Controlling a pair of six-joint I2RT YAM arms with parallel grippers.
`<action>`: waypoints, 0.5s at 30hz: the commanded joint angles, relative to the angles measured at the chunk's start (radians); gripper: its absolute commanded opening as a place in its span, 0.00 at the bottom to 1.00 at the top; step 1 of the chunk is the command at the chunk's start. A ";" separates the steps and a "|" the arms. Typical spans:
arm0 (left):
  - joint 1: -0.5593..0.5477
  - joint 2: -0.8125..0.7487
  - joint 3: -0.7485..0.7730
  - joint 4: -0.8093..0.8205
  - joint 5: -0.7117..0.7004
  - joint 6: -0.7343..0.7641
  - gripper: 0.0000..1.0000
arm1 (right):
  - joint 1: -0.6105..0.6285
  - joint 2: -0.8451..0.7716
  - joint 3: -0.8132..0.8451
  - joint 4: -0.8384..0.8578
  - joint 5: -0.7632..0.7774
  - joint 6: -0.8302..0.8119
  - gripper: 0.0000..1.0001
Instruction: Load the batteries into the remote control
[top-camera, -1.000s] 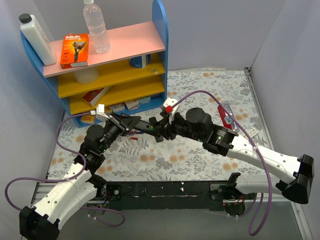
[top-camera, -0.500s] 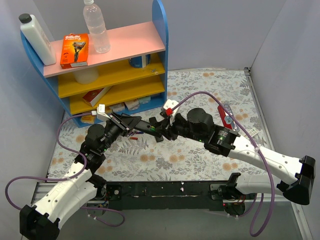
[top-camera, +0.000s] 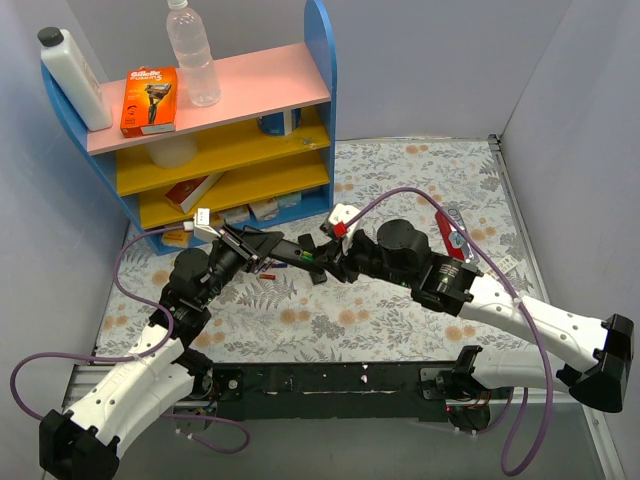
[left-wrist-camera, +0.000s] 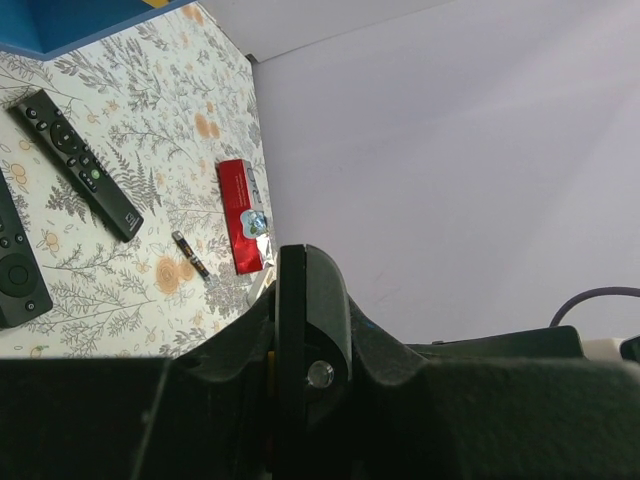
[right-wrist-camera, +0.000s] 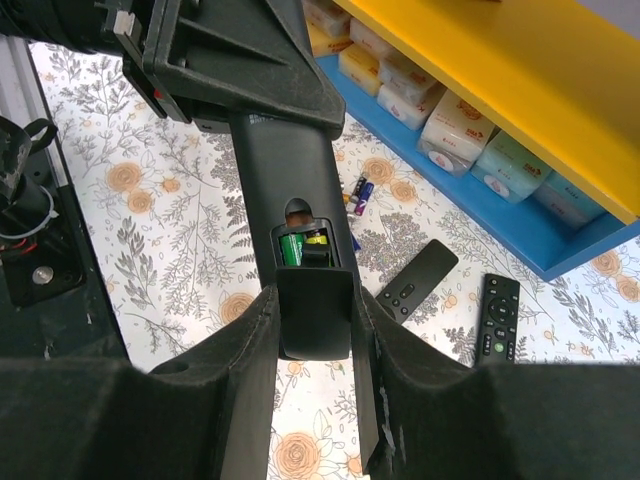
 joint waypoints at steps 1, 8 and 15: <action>-0.003 -0.012 0.002 0.038 0.021 -0.011 0.00 | 0.003 -0.035 -0.020 0.054 0.002 -0.021 0.18; -0.003 -0.008 0.002 0.036 0.036 -0.011 0.00 | 0.003 -0.053 -0.032 0.090 0.002 -0.043 0.18; -0.002 0.009 0.008 0.038 0.047 -0.008 0.00 | 0.003 -0.057 -0.030 0.098 -0.012 -0.054 0.18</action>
